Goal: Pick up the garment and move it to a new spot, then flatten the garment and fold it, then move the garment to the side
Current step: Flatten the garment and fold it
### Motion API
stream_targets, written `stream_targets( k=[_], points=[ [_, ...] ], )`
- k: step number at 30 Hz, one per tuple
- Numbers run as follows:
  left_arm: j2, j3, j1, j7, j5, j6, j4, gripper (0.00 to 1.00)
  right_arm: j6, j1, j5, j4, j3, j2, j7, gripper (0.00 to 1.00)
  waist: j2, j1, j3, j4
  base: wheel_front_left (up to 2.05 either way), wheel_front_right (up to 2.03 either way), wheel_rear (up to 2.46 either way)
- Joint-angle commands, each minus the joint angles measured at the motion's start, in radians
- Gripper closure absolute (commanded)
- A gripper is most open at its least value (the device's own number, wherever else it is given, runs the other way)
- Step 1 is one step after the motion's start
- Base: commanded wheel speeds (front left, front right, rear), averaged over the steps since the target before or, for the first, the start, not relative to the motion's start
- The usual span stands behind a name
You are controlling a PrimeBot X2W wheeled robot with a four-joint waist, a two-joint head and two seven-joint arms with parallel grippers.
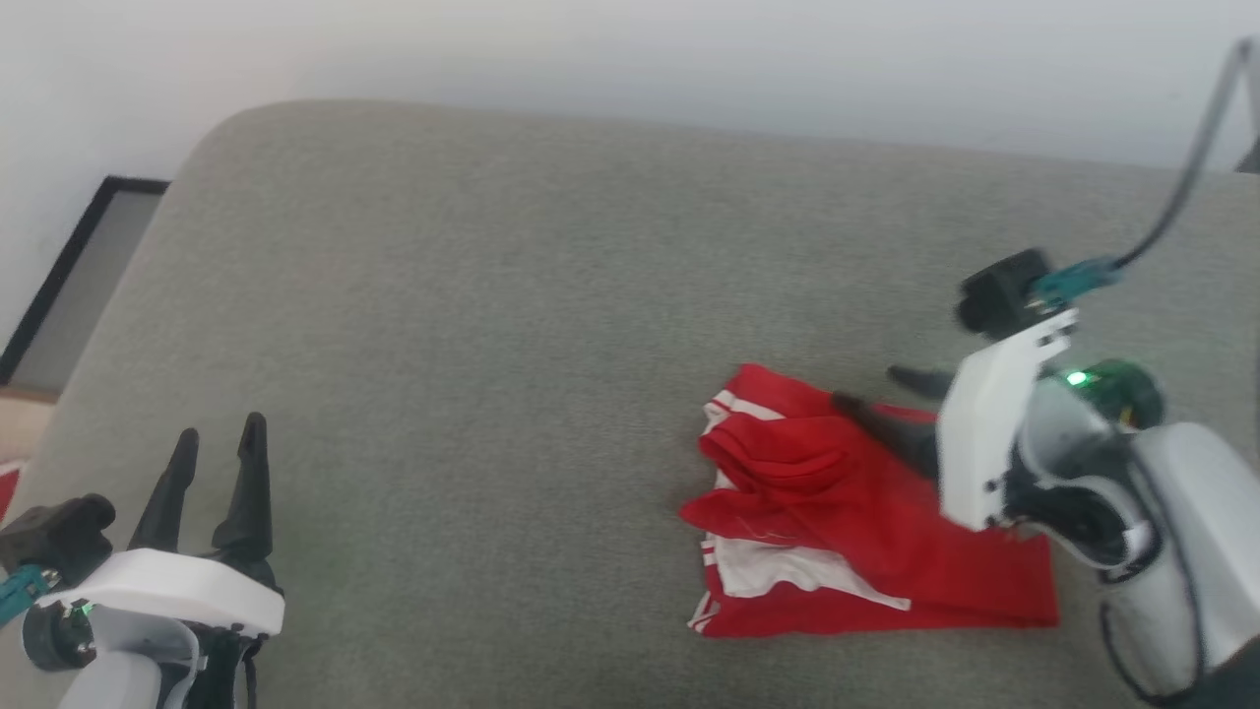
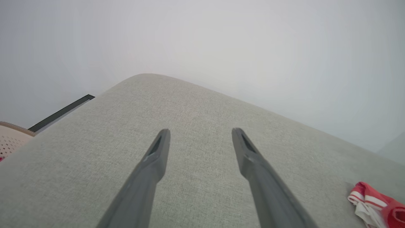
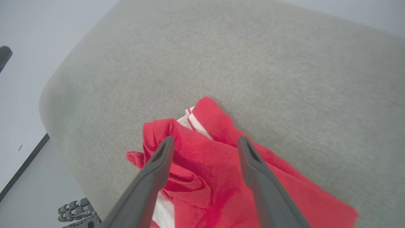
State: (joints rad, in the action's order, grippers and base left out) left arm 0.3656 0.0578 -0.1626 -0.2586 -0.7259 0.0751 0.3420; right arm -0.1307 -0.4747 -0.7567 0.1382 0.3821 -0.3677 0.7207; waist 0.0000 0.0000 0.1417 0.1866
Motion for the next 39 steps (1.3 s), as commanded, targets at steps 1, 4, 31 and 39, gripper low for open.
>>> stream_targets(
  k=[1, 4, 31, 39],
  points=[
    [0.004, -0.007, 0.015, -0.006, 0.010, 0.001, -0.004, 0.00, 0.000, 0.014, 0.006, -0.008, -0.016, -0.015, -0.033, 0.00, 0.0000, 0.0000, -0.012, -0.028, 0.00, 0.00, 0.00],
    [0.016, -0.018, 0.024, -0.007, 0.014, -0.004, -0.009, 0.00, 0.000, 0.032, 0.012, -0.029, -0.054, -0.045, -0.112, 0.00, 0.0000, 0.0000, -0.025, -0.062, 0.00, 0.00, 0.00],
    [0.078, -0.056, 0.169, -0.006, 0.017, 0.011, -0.007, 0.00, 0.000, 0.314, 0.158, 0.134, -0.268, -0.134, -0.813, 0.00, 0.0000, 0.0000, -0.154, -0.217, 0.00, 0.00, 0.00],
    [0.079, -0.067, 0.182, -0.007, 0.029, 0.019, -0.008, 0.00, 0.000, 0.353, 0.147, 0.158, -0.276, -0.110, -0.856, 0.00, 0.0000, 0.0000, -0.173, -0.217, 0.00, 0.00, 0.00]
  ],
)
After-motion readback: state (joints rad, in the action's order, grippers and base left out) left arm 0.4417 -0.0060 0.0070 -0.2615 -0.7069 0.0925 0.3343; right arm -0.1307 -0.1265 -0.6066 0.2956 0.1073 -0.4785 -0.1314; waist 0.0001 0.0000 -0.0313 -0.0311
